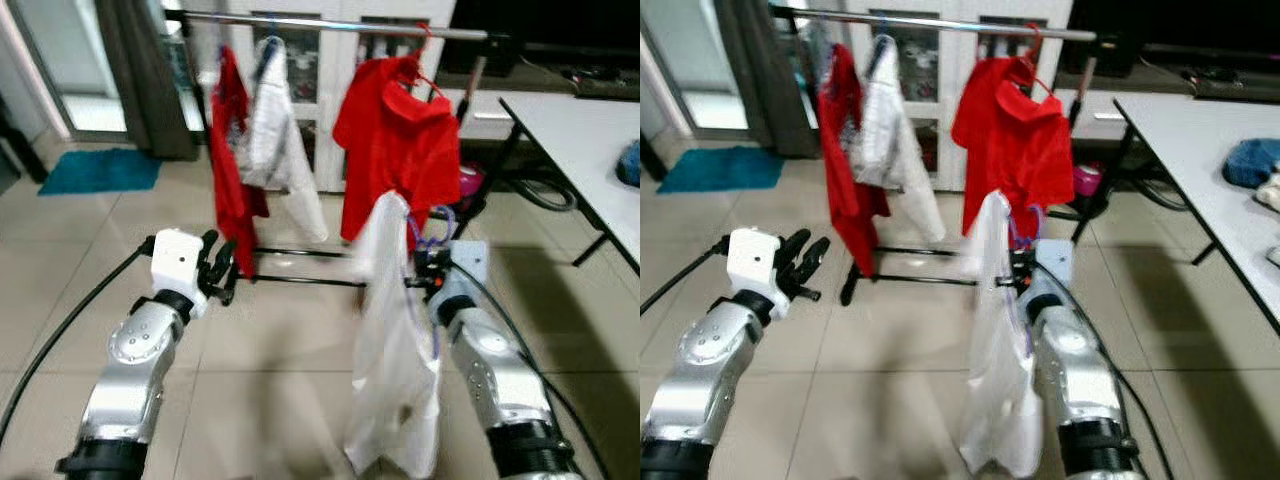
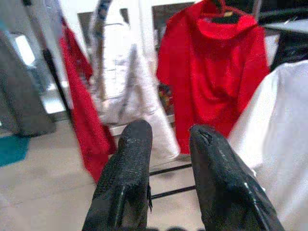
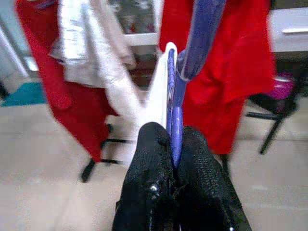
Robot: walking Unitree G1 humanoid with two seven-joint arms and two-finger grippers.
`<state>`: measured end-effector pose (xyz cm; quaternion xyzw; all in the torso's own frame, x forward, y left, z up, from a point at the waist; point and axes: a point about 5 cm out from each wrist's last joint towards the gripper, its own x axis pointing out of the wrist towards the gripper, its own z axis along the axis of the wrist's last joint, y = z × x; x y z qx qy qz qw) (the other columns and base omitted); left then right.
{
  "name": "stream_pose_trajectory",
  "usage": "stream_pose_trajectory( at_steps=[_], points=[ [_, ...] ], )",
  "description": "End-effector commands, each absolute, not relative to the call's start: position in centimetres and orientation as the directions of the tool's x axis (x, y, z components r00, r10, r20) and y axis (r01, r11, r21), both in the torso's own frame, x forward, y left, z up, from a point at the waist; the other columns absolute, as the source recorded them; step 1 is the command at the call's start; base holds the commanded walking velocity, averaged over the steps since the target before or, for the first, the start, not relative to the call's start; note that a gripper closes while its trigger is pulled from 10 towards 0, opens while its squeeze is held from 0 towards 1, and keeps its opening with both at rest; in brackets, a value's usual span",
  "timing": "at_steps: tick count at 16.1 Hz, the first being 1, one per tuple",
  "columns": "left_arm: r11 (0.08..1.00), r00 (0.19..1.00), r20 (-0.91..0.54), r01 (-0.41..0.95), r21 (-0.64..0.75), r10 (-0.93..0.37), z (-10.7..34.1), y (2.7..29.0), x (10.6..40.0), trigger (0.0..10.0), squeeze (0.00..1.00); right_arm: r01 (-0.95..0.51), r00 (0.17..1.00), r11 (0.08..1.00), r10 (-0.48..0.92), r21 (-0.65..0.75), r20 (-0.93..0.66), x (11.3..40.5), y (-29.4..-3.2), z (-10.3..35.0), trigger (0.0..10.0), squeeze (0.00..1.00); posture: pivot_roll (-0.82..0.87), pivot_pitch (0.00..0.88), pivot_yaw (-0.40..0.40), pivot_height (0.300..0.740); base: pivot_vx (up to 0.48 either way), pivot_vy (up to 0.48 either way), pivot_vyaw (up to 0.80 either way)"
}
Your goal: Hang hanger
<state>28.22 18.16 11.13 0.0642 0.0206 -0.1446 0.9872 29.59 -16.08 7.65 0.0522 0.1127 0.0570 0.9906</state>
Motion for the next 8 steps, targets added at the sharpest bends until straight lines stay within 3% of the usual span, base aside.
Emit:
stream_pose_trajectory(
  at_steps=[1, 8],
  points=[
    [0.946, 0.955, -0.05, 0.296, 0.131, -0.292, 11.69, 17.89, 28.38, 10.0, 0.0, -0.093, 0.977, 0.988, 0.114, 0.123, -0.181, 29.76, -16.41, 8.6, 10.0, 0.0, -0.06, 0.078, -0.043, 0.74, 0.33, 0.0, 0.0],
    [0.943, 0.95, -0.065, 0.311, 0.12, -0.305, 11.29, 17.43, 27.93, 10.0, 0.0, -0.092, 0.977, 0.988, 0.114, 0.123, -0.178, 29.22, -16.29, 8.55, 10.0, 0.0, -0.06, 0.041, -0.046, 0.74, 0.33, 0.0, 0.0]
  ],
)
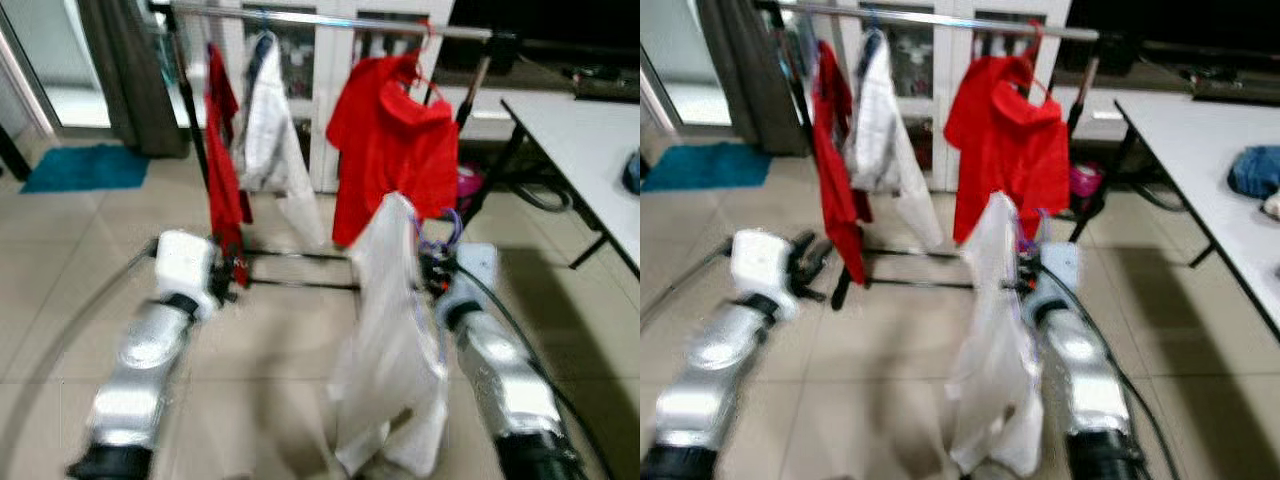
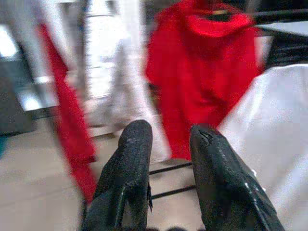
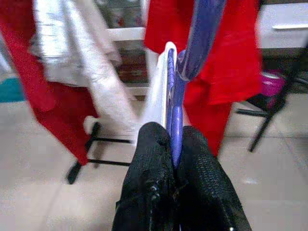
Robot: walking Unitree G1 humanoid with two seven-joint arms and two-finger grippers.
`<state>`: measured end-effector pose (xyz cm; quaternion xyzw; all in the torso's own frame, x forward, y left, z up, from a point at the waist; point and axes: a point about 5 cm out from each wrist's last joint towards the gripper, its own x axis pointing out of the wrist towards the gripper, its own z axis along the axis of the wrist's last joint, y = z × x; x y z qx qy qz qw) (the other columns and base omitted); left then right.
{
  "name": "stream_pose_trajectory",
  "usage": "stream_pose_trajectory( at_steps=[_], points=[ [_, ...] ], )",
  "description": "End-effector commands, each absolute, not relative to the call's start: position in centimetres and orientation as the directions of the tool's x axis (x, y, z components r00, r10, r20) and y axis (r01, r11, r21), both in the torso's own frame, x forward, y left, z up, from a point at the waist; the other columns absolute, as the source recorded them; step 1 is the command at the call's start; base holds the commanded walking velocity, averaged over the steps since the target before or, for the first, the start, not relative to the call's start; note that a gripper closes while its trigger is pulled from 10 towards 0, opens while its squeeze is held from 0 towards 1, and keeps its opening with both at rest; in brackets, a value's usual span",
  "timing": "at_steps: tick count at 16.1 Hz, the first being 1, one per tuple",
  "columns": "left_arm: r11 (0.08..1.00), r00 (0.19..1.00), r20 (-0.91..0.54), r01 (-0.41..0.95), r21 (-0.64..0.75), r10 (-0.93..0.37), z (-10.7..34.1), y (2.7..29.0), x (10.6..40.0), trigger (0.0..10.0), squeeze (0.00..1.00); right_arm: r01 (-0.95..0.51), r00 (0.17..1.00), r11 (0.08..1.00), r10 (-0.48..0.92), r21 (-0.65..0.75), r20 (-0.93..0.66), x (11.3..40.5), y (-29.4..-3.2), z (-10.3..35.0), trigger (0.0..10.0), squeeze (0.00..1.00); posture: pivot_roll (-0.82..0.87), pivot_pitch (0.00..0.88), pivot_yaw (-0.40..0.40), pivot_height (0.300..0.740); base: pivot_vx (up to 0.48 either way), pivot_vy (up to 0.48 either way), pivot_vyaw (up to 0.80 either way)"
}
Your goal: Hang hanger
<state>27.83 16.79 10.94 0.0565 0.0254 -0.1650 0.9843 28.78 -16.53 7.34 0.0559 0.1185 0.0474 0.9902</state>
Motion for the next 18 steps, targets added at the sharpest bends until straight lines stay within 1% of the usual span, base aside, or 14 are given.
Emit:
stream_pose_trajectory(
  at_steps=[1, 4, 7, 16, 18],
  points=[
    [0.941, 0.948, -0.056, 0.317, 0.12, -0.313, 11.6, 17.3, 28.1, 10.0, 0.0, -0.102, 0.979, 0.986, 0.122, 0.13, -0.162, 29.3, -16.0, 8.8, 10.0, 0.0, -0.05, 0.023, -0.04, 0.74, 0.33, 0.0, 0.0],
    [0.942, 0.949, -0.047, 0.314, 0.113, -0.311, 11.7, 17.5, 28.4, 10.0, 0.0, -0.114, 0.979, 0.985, 0.134, 0.131, -0.154, 29.5, -15.6, 8.8, 10.0, 0.0, -0.05, 0.0, -0.031, 0.74, 0.331, 0.0, 0.0],
    [0.944, 0.951, -0.047, 0.31, 0.111, -0.306, 11.6, 17.5, 28.4, 10.0, 0.0, -0.121, 0.977, 0.984, 0.142, 0.133, -0.161, 29.6, -15.4, 8.6, 10.0, 0.0, -0.03, 0.0, -0.028, 0.74, 0.341, 0.0, 0.0],
    [0.94, 0.946, -0.061, 0.324, 0.102, -0.319, 10.8, 17.3, 28.4, 10.0, 0.0, -0.081, 0.978, 0.985, 0.108, 0.15, -0.18, 29.1, -15.7, 7.7, 10.0, 0.0, -0.04, 0.0, 0.006, 0.74, 0.343, 0.0, 0.0],
    [0.939, 0.944, -0.063, 0.329, 0.1, -0.324, 10.7, 17.1, 28.5, 10.0, 0.0, -0.08, 0.978, 0.985, 0.107, 0.153, -0.178, 29.1, -15.7, 7.7, 10.0, 0.0, -0.04, 0.0, 0.007, 0.74, 0.343, 0.0, -0.8]
  ],
)
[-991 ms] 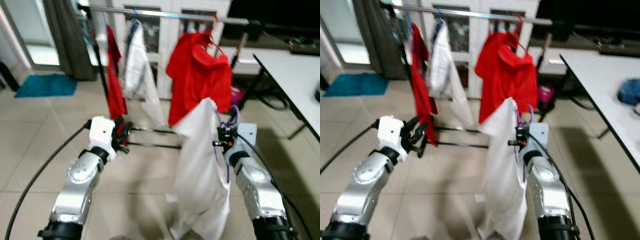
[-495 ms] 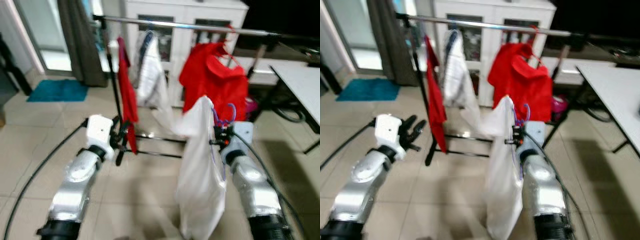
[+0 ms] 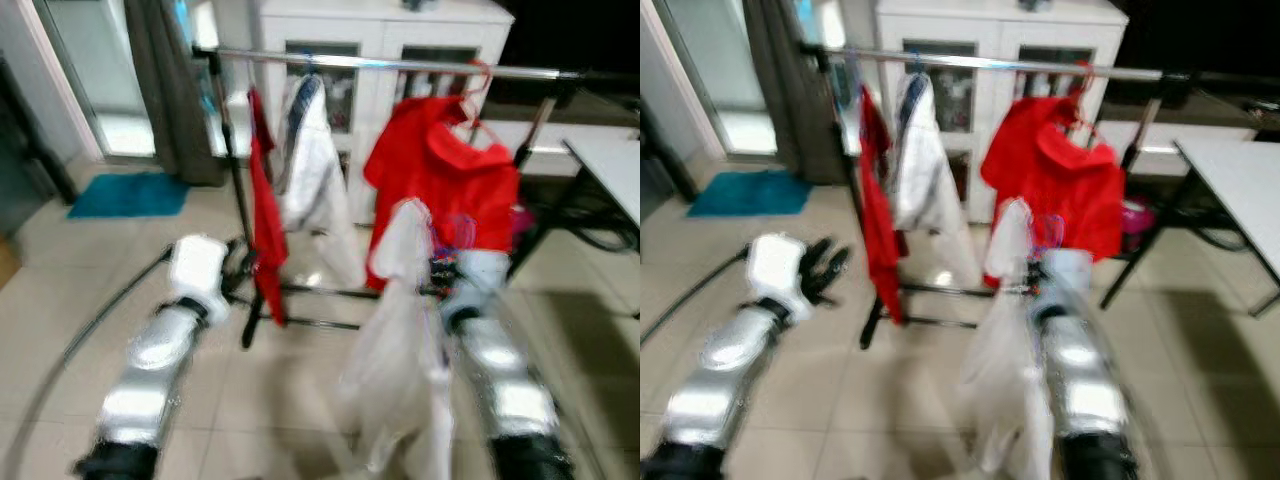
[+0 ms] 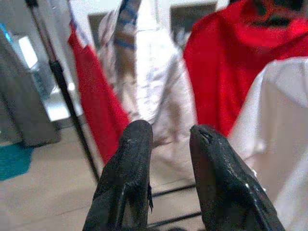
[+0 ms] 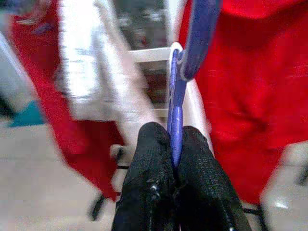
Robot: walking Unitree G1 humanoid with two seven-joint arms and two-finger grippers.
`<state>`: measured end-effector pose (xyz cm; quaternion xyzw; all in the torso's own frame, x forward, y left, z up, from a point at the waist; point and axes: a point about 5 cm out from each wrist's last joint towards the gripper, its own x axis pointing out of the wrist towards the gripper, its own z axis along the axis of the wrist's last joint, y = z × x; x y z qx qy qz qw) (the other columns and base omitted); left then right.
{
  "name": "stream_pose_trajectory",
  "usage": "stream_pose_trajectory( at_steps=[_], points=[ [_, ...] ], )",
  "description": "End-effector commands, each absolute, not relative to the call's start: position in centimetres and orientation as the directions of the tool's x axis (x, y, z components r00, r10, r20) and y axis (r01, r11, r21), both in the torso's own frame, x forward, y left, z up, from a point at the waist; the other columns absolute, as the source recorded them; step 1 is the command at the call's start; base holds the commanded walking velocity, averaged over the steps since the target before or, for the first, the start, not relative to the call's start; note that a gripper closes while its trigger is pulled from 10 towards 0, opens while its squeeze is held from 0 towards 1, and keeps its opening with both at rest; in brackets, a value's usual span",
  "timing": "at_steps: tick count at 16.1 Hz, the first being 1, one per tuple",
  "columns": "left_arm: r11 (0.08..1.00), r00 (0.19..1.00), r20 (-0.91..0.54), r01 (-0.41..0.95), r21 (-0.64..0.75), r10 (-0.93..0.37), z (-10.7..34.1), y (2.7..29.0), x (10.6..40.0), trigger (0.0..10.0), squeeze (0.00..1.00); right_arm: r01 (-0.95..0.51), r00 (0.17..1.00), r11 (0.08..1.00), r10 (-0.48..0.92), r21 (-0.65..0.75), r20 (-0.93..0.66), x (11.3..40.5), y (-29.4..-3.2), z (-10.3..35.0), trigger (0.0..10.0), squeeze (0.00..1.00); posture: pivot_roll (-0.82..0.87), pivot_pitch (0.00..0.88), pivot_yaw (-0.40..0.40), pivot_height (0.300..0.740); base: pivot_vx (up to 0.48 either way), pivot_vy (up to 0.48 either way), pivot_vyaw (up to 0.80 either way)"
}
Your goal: Hang hanger
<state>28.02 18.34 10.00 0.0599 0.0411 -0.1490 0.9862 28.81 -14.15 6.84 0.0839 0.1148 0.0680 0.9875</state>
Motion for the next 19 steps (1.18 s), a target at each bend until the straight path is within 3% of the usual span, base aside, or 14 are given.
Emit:
stream_pose_trajectory(
  at_steps=[1, 19],
  points=[
    [0.939, 0.944, -0.063, 0.329, 0.1, -0.324, 10.7, 17.1, 28.6, 10.0, 0.0, -0.079, 0.978, 0.985, 0.106, 0.153, -0.178, 29.1, -15.8, 7.6, 10.0, 0.0, -0.04, 0.0, 0.007, 0.74, 0.341, 0.0, -0.8],
    [0.943, 0.95, -0.048, 0.313, 0.11, -0.31, 10.9, 17.7, 28.5, 10.0, 0.0, -0.117, 0.981, 0.986, 0.134, 0.122, -0.138, 30.5, -15.6, 8.3, 10.0, 0.0, -0.01, 0.0, -0.013, 0.74, 0.343, 0.0, 0.0]
  ],
)
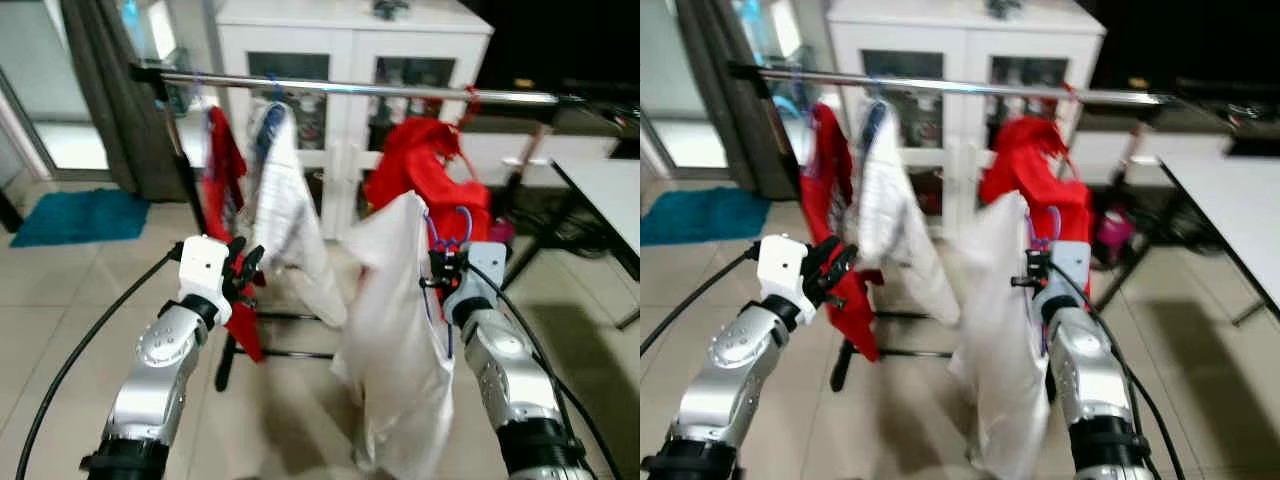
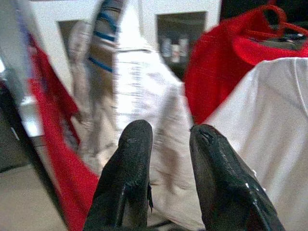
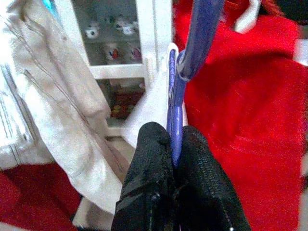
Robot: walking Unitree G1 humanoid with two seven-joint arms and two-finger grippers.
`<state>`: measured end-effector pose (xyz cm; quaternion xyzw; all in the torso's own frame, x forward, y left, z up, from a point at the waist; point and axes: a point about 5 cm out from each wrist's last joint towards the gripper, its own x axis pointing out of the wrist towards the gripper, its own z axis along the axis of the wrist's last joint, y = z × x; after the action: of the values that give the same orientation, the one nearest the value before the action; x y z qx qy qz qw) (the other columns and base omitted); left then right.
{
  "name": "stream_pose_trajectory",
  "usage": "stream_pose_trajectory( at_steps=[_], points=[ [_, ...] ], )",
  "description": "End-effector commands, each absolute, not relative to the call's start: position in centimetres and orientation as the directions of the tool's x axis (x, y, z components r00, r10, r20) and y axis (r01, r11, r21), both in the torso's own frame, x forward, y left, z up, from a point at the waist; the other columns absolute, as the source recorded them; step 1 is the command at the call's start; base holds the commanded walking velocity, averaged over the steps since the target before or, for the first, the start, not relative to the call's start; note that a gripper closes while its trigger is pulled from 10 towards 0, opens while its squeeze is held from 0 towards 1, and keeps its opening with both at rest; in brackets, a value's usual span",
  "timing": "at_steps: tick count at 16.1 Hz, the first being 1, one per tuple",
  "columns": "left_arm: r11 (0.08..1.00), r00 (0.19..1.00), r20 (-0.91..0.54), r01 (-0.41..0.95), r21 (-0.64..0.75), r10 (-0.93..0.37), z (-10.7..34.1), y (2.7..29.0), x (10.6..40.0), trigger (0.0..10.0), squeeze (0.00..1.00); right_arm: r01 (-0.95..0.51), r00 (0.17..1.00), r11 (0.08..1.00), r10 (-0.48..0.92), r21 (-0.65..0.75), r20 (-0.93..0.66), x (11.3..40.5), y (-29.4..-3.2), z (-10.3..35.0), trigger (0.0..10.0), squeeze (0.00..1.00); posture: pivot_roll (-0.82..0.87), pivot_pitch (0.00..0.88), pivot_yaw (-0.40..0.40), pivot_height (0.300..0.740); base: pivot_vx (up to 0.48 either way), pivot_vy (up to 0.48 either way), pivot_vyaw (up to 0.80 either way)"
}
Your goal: Hang hanger
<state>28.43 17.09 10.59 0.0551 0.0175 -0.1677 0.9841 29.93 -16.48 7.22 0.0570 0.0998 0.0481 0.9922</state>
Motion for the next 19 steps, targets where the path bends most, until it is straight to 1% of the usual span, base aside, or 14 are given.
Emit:
stream_pose_trajectory(
  at_steps=[1, 6, 9, 12, 14, 15, 16, 18, 19],
  points=[
    [0.944, 0.95, -0.039, 0.311, 0.11, -0.309, 11.1, 17.6, 28.6, 10.0, 0.0, -0.111, 0.982, 0.987, 0.128, 0.119, -0.138, 30.5, -15.7, 8.3, 10.0, 0.0, -0.01, 0.0, -0.012, 0.74, 0.356, 0.0, 0.0],
    [0.946, 0.953, -0.04, 0.303, 0.118, -0.3, 11.1, 17.6, 28.5, 10.0, 0.0, -0.123, 0.982, 0.986, 0.137, 0.111, -0.129, 31.2, -15.4, 8.7, 10.0, 0.0, 0.01, 0.0, -0.029, 0.74, 0.356, 0.0, 0.0],
    [0.944, 0.952, -0.042, 0.306, 0.12, -0.303, 11.1, 17.5, 28.4, 10.0, 0.0, -0.133, 0.982, 0.986, 0.145, 0.099, -0.124, 31.2, -15.1, 8.7, 10.0, 0.0, 0.0, 0.0, -0.022, 0.74, 0.358, 0.0, 0.0],
    [0.941, 0.948, -0.046, 0.317, 0.118, -0.314, 11.1, 17.5, 28.6, 10.0, 0.0, -0.123, 0.985, 0.99, 0.13, 0.069, -0.115, 31.1, -15.4, 8.8, 10.0, 0.0, 0.0, 0.0, -0.01, 0.74, 0.356, 0.0, 0.0],
    [0.938, 0.946, -0.045, 0.324, 0.119, -0.321, 11.1, 17.3, 28.6, 10.0, 0.0, -0.099, 0.994, 0.995, 0.1, 0.032, -0.048, 31.6, -15.9, 10.3, 10.0, 0.0, 0.0, 0.0, -0.008, 0.74, 0.354, 0.0, 0.0],
    [0.933, 0.942, -0.044, 0.335, 0.127, -0.332, 11.2, 17.3, 28.6, 10.0, 0.0, -0.119, 0.993, 0.993, 0.119, 0.01, 0.006, 32.4, -15.8, 11.9, 10.0, 0.0, 0.0, 0.0, -0.007, 0.74, 0.356, 0.0, 0.0],
    [0.926, 0.936, -0.044, 0.351, 0.14, -0.348, 11.4, 17.2, 28.6, 10.0, 0.0, -0.139, 0.99, 0.99, 0.14, -0.022, 0.02, 33.1, -15.7, 12.9, 10.0, 0.0, 0.0, 0.0, -0.01, 0.74, 0.36, 0.0, 0.0],
    [0.898, 0.909, -0.058, 0.416, 0.141, -0.412, 11.6, 16.5, 28.4, 10.0, 0.0, -0.157, 0.986, 0.987, 0.158, -0.03, 0.05, 34.2, -15.3, 14.9, 10.0, 0.0, 0.0, 0.0, -0.018, 0.74, 0.334, 0.0, 0.0],
    [0.847, 0.857, -0.072, 0.516, 0.13, -0.511, 12.0, 15.5, 28.0, 10.0, 0.0, -0.172, 0.984, 0.985, 0.173, -0.029, 0.05, 35.0, -14.9, 15.7, 10.0, 0.0, 0.01, 0.0, -0.022, 0.74, 0.0, 0.0, 0.0]
  ],
)
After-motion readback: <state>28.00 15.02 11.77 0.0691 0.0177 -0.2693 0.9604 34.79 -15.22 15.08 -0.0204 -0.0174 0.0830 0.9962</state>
